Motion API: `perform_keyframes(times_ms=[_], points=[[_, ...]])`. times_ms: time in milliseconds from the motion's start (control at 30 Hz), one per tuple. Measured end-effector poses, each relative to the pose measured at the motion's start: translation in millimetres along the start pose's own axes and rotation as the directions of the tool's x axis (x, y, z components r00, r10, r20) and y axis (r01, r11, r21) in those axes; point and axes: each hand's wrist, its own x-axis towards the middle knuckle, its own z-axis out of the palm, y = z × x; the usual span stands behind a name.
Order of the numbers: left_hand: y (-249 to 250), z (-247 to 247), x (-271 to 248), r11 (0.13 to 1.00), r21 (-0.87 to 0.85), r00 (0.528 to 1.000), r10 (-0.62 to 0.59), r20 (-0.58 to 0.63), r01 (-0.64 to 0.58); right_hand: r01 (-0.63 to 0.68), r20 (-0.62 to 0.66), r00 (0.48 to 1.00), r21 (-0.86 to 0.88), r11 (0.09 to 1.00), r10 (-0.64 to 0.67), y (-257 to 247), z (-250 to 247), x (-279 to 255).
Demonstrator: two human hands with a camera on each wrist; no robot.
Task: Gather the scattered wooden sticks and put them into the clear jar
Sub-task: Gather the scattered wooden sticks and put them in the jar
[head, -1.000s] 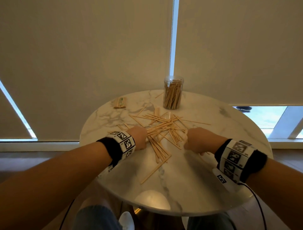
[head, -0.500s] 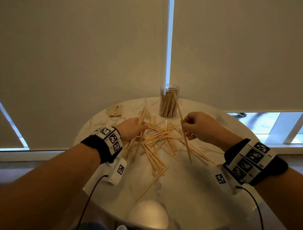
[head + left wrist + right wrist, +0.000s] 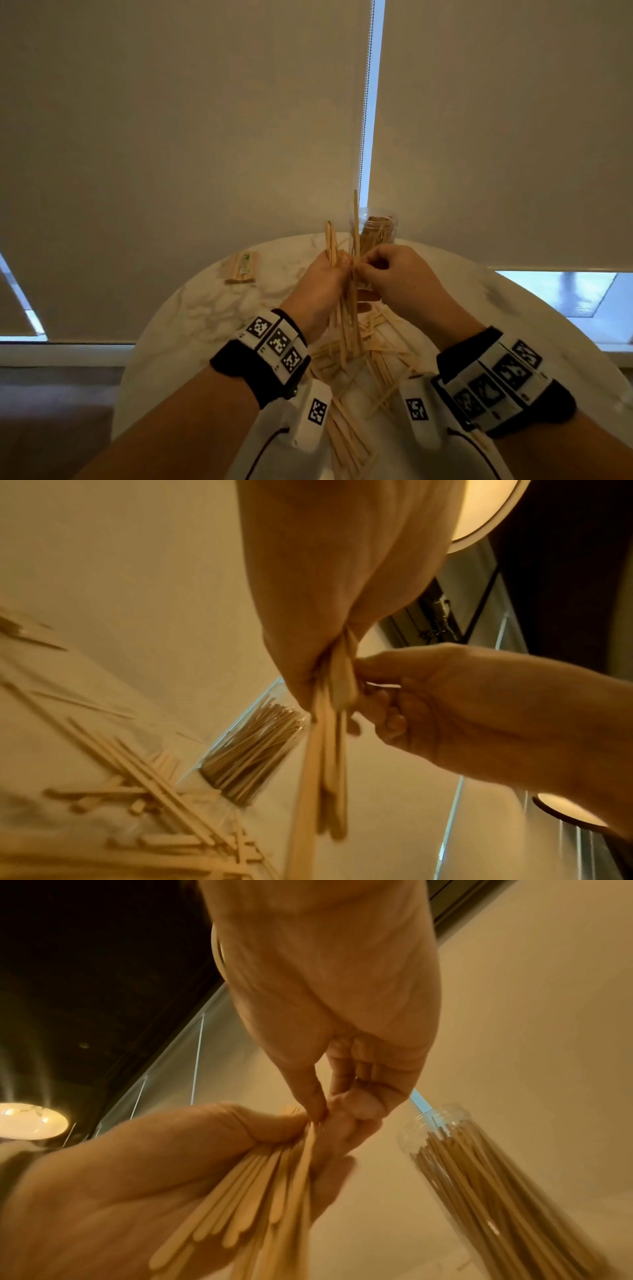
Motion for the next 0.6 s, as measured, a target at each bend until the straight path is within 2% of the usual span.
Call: perform_keyframes(times_ms=[100,200,233,300,367,400,500,600], points=[[-6.7,1.3,22.3,0.994,0.083,0.994,0.077,-0.080,-0.070,0.016,-0.061,0.998,0.014,1.000,-0.015,0.1,1.6,22.3],[-7.9,-4.0,42.6,0.997,-0.049,0.985,0.051,-0.167,-0.060,0.040,-0.221,0.975,-0.004,0.999,-0.040,-2.7,-10.6,34.5],[-6.0,-6.1,48.7,0.992,-0.109,0.981,0.048,-0.190,-0.070,0.035,-0.212,0.976,-0.019,0.999,-0.038,-4.0,-16.2,34.8],[1.1,-10.1,60.1,0.973,-0.207,0.973,0.051,-0.223,-0.098,-0.007,-0.032,0.999,-0.074,0.997,0.004,-6.8,-23.5,31.8],[10.4,-11.5,68.4,0.965,-0.246,0.971,0.029,-0.236,-0.088,-0.048,0.210,0.973,-0.195,0.980,0.090,-10.8,-21.3,26.7],[14.9,-10.2,70.0,0.964,-0.255,0.975,0.013,-0.220,-0.070,-0.041,0.285,0.952,-0.252,0.967,0.114,-11.5,-17.7,25.9],[22.1,-0.1,70.4,0.963,-0.265,0.991,0.008,-0.137,-0.044,-0.018,0.339,0.931,-0.324,0.946,0.134,-9.9,-8.3,29.0],[20.6,8.2,76.4,0.948,-0.290,0.978,0.075,-0.194,-0.131,-0.049,0.314,0.935,-0.339,0.940,0.162,-3.7,-8.7,33.7]])
